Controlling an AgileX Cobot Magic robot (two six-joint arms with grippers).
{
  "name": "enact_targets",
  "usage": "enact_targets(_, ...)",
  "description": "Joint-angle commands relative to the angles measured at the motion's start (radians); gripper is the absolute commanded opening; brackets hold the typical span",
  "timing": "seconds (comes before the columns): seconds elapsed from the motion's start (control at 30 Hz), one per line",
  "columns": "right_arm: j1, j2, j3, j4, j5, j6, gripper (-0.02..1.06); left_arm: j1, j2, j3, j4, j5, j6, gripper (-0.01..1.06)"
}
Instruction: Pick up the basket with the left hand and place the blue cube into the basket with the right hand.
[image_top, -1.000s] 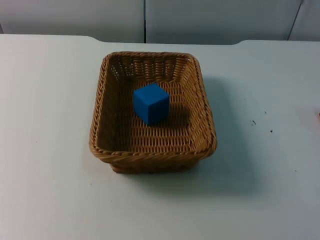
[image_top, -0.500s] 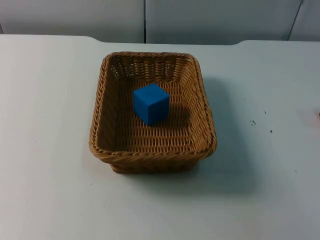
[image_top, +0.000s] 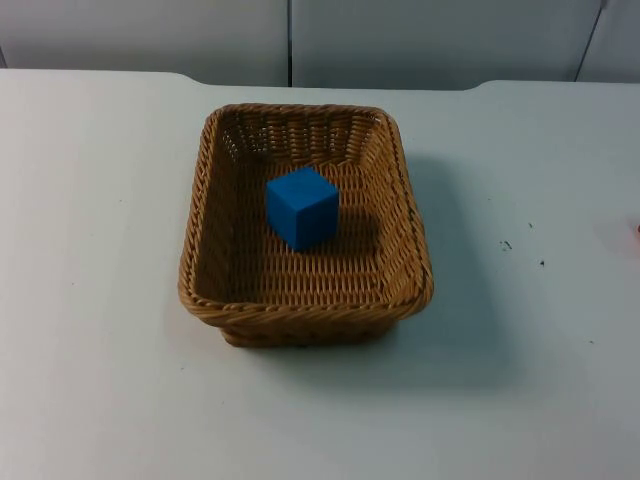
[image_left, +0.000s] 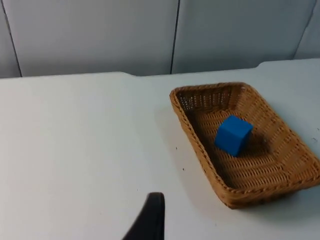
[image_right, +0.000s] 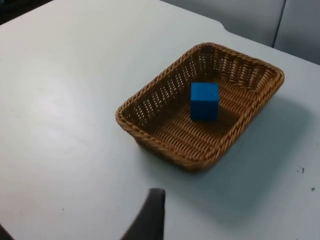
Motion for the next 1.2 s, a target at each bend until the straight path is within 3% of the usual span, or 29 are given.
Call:
enact_targets(0.0, 0.005, -0.106, 0.005, 0.015, 0.107, 0.009, 0.86, 0.000, -0.024, 0.001, 0.059, 0.074, -0.047, 0.86)
enact_targets(0.43, 0.005, -0.362, 0.107, 0.030, 0.257, 0.002, 0.86, -0.012, -0.024, 0.026, 0.173, 0.111, -0.115, 0.86)
enact_targets(1.17, 0.005, -0.362, 0.113, 0.012, 0.253, -0.024, 0.86, -0.034, -0.024, 0.085, 0.224, 0.037, -0.156, 0.86)
